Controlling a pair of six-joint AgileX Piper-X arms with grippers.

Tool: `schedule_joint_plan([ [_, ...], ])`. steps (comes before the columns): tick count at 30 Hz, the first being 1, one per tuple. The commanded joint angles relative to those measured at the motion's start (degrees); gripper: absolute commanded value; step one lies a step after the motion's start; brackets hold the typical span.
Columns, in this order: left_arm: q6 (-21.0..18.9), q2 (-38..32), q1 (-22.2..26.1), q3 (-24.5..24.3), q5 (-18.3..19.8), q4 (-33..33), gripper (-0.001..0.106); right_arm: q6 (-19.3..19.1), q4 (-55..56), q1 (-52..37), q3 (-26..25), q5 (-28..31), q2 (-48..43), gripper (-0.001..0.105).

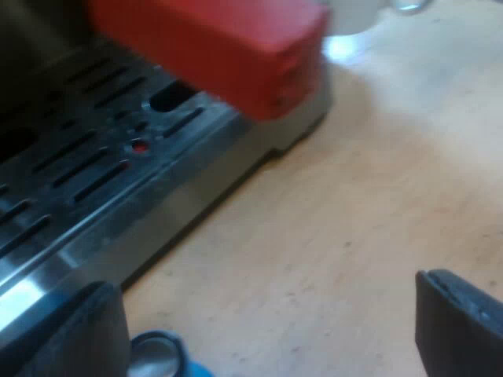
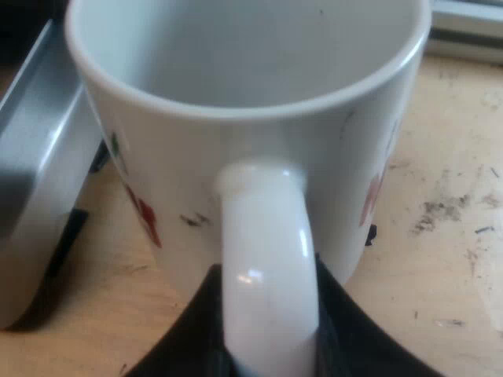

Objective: Place mug into machine

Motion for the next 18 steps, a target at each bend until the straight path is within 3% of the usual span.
schedule_joint_plan([
  [1,-0.57,-0.09,-0.18,-0.24,-0.83,-1.36,0.077,-1.61,3.50,-0.12,-0.48,-0.06,-6.71,0.000],
  [9,-0.57,-0.09,-0.18,-0.24,-4.73,-1.47,0.077,-1.78,17.93,5.02,-0.48,-0.32,-20.37,0.000],
  [14,2.47,-0.09,-0.18,-0.24,-4.71,-1.47,0.074,-1.34,22.87,11.87,-0.48,-0.04,-26.22,0.000],
  [18,2.75,-0.09,-0.18,-0.24,-8.64,-1.47,0.073,3.12,23.02,19.06,-0.63,3.74,-28.09,0.000],
])
